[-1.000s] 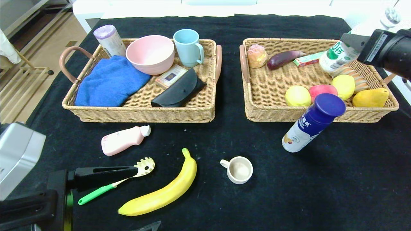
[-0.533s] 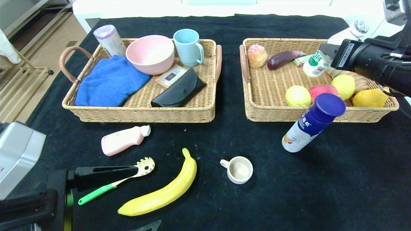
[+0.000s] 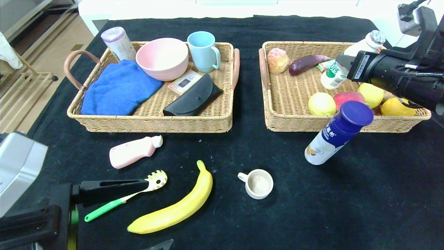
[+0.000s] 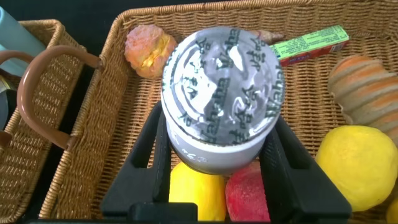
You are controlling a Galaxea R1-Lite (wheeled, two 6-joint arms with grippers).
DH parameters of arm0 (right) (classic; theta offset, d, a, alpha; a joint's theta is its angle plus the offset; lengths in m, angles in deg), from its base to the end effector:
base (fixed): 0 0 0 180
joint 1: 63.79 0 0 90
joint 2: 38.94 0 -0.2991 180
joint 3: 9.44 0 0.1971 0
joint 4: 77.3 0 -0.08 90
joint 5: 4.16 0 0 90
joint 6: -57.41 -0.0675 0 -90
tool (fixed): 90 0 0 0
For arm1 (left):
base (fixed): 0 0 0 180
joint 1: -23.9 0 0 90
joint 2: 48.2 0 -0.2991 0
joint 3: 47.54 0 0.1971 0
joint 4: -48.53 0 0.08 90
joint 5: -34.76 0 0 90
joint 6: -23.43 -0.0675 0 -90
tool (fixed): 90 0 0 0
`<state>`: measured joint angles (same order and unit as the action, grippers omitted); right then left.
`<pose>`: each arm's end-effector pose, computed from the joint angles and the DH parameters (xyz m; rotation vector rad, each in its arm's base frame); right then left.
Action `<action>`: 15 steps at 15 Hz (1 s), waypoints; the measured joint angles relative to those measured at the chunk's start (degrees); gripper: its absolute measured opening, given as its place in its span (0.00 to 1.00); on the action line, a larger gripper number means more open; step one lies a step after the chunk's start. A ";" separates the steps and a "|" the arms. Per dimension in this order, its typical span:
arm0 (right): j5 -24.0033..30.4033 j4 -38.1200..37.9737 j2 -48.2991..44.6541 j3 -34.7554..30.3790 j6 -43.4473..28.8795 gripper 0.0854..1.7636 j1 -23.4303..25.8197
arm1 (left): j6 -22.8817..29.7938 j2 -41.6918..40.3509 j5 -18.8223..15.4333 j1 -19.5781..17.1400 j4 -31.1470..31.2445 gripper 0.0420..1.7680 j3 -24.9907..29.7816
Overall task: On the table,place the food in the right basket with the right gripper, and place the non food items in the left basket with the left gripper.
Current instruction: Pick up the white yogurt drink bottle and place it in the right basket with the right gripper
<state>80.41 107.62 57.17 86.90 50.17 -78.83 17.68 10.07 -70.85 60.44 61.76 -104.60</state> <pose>0.3643 0.0913 0.3114 0.1420 -0.0779 0.1730 0.1340 -0.1219 0.2141 0.1402 0.2110 -0.9177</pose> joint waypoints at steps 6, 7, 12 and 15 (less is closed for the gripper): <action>-1.54 0.10 -0.06 -0.35 0.05 0.68 -0.15 | -0.20 -0.15 0.05 0.02 -0.05 0.97 0.00; -1.57 0.06 -0.11 -0.41 0.22 0.71 -0.15 | -0.20 -0.12 0.05 0.02 -0.02 0.97 0.00; -1.57 -0.07 -0.57 -0.94 0.50 0.83 -0.57 | -0.13 -0.06 0.05 0.57 -0.11 0.97 0.30; -1.55 -0.22 -1.12 -1.10 1.13 0.87 -0.57 | -0.11 0.00 0.05 0.79 -0.11 0.97 0.34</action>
<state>78.86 107.40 56.05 85.80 51.30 -79.40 17.57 10.07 -70.81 61.24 61.65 -104.25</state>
